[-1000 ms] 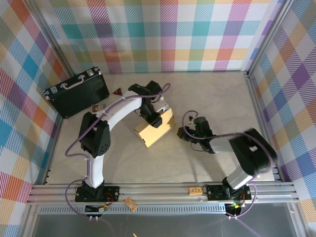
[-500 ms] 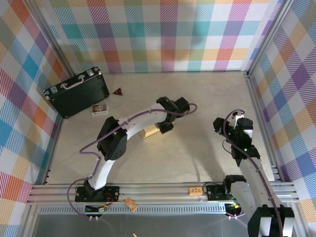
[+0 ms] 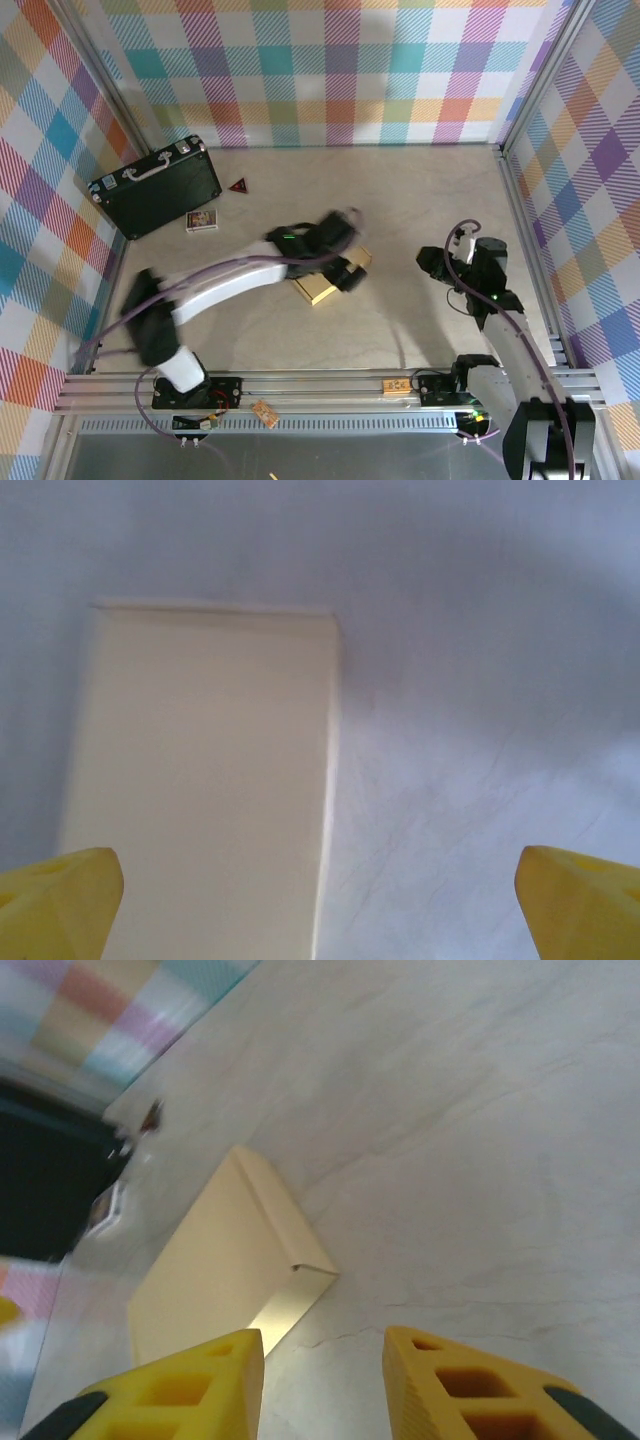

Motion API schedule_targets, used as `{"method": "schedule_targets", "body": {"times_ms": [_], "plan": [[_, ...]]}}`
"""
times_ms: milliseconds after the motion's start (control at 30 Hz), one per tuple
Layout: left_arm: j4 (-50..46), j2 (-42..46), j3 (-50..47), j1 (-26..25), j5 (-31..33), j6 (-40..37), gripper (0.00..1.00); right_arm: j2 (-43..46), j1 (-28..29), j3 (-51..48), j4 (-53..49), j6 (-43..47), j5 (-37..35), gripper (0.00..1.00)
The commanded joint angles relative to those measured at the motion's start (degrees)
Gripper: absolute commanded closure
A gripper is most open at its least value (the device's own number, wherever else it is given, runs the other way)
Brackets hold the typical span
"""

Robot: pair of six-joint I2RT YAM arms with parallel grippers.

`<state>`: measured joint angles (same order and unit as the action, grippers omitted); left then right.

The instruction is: Fold the paper box

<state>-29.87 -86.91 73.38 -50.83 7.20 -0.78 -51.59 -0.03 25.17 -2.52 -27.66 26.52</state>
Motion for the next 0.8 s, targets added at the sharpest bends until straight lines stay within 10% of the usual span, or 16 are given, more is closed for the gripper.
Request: {"method": "schedule_targets", "body": {"times_ms": [0,167,333,500,567,633,767], "plan": [[28.39,13.34,-18.43,11.82,-1.51,7.82,0.00,-5.58,1.61,3.00,4.06,8.81,1.19,0.58],[40.55,27.56,-39.37,28.34,13.90,1.71,0.00,-4.12,4.80,1.23,12.84,27.40,-29.31,0.00],[55.08,24.70,-50.14,42.95,14.26,-5.00,0.00,-24.43,-2.17,-0.91,33.07,24.74,-22.81,0.01],[100.31,-6.84,-57.65,50.11,-1.72,2.62,0.00,-34.90,-1.34,2.48,40.77,27.02,-20.56,0.01],[84.53,-0.86,-55.22,50.00,-5.85,1.30,0.00,-37.18,-1.29,-4.54,57.55,27.63,-18.09,0.01],[95.12,-5.68,-56.10,49.95,-7.84,0.42,0.00,-36.91,-1.11,-4.01,55.74,27.66,-18.60,0.01],[85.83,-3.63,-53.11,49.79,-3.63,2.13,0.00,-36.35,-1.07,-1.27,49.48,27.26,-20.21,0.01]]}}
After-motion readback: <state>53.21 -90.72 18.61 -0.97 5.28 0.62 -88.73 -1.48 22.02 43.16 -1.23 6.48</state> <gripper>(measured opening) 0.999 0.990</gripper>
